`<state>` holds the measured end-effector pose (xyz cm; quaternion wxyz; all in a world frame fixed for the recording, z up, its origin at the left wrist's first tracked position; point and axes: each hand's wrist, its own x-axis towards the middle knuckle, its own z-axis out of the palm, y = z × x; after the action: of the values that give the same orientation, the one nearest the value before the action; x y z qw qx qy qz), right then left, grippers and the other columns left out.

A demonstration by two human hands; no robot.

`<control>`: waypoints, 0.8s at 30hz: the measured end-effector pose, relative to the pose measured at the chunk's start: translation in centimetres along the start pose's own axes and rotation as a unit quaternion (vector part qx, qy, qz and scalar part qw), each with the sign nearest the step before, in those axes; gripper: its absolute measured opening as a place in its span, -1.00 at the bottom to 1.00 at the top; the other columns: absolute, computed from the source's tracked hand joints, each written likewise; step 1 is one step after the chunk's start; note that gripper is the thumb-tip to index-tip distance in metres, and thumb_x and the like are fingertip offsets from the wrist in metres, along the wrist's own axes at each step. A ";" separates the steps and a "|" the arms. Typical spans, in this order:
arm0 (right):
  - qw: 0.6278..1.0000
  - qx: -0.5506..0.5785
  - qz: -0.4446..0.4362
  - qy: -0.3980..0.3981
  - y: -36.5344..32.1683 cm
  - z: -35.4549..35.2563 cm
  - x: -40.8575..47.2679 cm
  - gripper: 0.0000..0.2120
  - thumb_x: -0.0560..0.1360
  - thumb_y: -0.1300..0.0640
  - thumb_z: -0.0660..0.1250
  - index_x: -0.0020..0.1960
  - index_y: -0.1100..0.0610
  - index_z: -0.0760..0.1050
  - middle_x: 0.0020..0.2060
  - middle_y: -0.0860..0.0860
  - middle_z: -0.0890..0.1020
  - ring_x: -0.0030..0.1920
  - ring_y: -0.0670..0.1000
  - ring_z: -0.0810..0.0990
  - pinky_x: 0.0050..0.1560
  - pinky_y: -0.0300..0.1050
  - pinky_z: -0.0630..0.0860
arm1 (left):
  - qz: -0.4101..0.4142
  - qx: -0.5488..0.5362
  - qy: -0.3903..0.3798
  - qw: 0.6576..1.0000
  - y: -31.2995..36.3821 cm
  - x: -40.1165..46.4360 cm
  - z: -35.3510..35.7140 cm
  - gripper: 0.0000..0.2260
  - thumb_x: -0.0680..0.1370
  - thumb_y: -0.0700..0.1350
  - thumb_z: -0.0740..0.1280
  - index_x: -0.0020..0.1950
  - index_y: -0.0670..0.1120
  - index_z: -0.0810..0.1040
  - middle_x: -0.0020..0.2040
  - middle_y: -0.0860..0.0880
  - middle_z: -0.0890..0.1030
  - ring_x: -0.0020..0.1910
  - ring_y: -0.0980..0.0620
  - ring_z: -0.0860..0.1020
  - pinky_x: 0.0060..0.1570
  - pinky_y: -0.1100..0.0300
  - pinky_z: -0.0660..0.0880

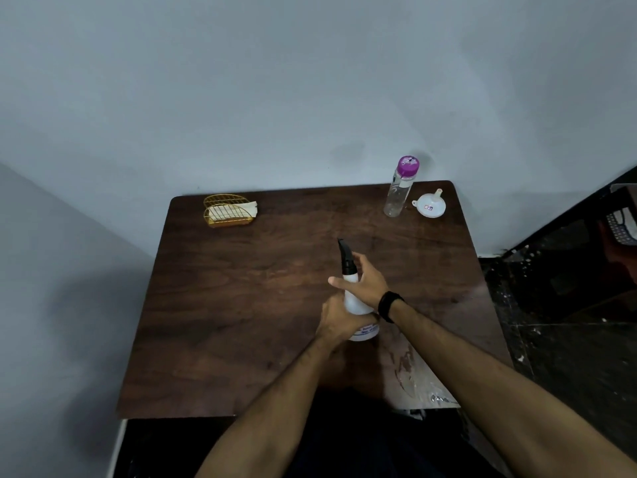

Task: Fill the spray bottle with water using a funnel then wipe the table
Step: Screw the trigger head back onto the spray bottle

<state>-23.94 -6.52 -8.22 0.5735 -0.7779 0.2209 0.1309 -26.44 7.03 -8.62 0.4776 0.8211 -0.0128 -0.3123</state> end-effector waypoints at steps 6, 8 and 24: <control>0.996 0.054 0.033 -0.066 0.6 0.5 1.1 -0.45 0.35 -0.14 0.52 0.25 -0.03 0.41 0.20 -0.06 0.58 0.18 -0.04 0.56 0.26 -0.03 0.45 | -0.083 0.006 -0.046 0.995 -0.4 0.9 1.7 -0.29 0.18 0.39 0.50 0.10 -0.11 0.61 0.00 -0.02 0.66 0.07 0.02 0.64 -0.17 0.50 0.42; 0.992 0.084 0.052 -0.085 0.3 0.7 1.3 -0.44 0.40 -0.05 0.51 0.30 0.08 0.41 0.15 0.00 0.60 0.07 -0.02 0.62 0.26 -0.01 0.48 | -0.085 0.012 -0.051 0.995 -0.2 0.2 1.3 -0.70 0.41 0.13 0.52 -0.04 -0.02 0.56 -0.10 0.09 0.59 0.09 0.04 0.62 -0.07 0.36 0.45; 0.979 -0.004 0.154 -0.135 -0.2 2.7 0.9 -0.62 0.56 0.02 0.35 0.28 0.21 0.46 -0.22 0.08 0.61 -0.28 -0.02 0.57 -0.21 -0.17 0.56 | -0.111 -0.012 -0.088 0.990 -0.2 -2.0 2.1 -0.51 0.37 0.21 0.51 0.17 -0.05 0.61 0.07 -0.05 0.65 0.05 -0.05 0.61 -0.15 0.19 0.53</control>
<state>-22.96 -4.08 -9.32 0.5677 -0.7122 0.2584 0.3219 -29.16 6.19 -8.54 0.4465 0.7813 0.0398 -0.4343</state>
